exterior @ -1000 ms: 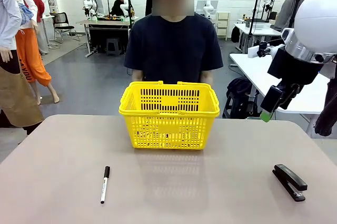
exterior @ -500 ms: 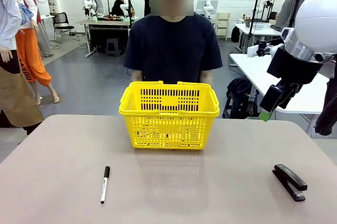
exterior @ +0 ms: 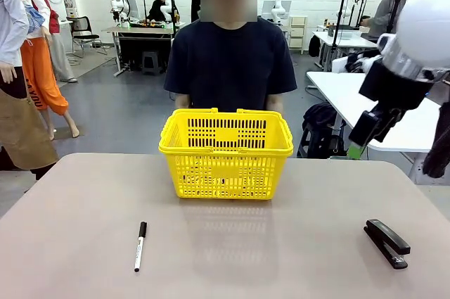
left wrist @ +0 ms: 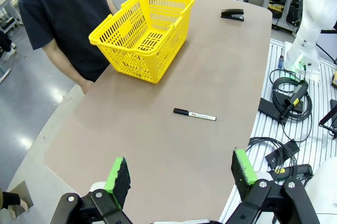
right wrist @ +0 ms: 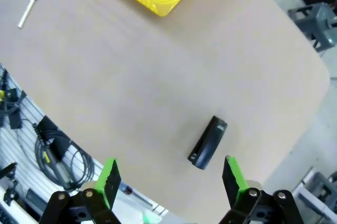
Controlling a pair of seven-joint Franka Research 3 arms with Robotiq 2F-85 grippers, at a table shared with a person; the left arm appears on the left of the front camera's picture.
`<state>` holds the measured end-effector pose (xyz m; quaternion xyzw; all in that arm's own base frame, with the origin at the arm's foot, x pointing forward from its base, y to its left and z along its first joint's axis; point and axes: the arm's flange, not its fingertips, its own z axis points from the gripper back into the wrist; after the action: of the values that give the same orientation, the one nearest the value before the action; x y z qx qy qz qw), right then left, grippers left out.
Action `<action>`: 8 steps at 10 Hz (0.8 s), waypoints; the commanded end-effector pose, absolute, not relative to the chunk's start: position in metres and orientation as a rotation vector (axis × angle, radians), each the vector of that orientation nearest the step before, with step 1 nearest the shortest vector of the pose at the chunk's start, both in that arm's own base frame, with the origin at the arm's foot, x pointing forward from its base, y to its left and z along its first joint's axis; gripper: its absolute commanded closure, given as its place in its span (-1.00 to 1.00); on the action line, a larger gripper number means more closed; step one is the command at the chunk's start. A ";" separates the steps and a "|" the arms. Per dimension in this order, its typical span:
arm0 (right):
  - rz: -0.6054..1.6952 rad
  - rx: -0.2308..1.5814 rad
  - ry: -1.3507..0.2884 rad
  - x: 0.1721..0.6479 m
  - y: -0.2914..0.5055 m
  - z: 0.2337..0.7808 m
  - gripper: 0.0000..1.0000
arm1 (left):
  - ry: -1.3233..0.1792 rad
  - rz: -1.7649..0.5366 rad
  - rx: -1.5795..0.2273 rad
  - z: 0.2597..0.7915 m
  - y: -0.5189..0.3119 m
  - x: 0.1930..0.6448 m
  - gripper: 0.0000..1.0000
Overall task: Place the items the person wants into the basket.
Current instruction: Pick up the item the person points to and place it in the Market Basket.
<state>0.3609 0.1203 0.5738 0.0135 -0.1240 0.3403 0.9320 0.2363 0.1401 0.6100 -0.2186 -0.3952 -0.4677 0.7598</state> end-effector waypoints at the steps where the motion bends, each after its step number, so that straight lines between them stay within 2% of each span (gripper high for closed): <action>1: 0.692 0.162 -0.438 0.324 0.066 0.617 -1.00 | -0.878 -1.034 -0.488 0.610 0.141 0.236 -1.00; 3: 0.654 0.375 -0.543 0.304 0.008 0.654 -1.00 | -0.878 -1.034 -0.488 0.610 0.141 0.236 -1.00; 5: 0.824 0.666 -0.654 0.289 -0.046 0.678 -1.00 | -0.878 -1.034 -0.488 0.610 0.141 0.236 -1.00; 6: 0.938 0.727 -0.727 0.285 -0.069 0.682 -1.00 | -0.878 -1.034 -0.488 0.610 0.141 0.236 -1.00; 8: 1.026 0.670 -0.733 0.283 -0.111 0.669 -1.00 | -0.878 -1.034 -0.488 0.610 0.141 0.236 -1.00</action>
<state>0.2729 -0.0998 0.6756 0.3105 -0.3584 0.4442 0.7602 0.2361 0.1402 0.6102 -0.2184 -0.3955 -0.4674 0.7599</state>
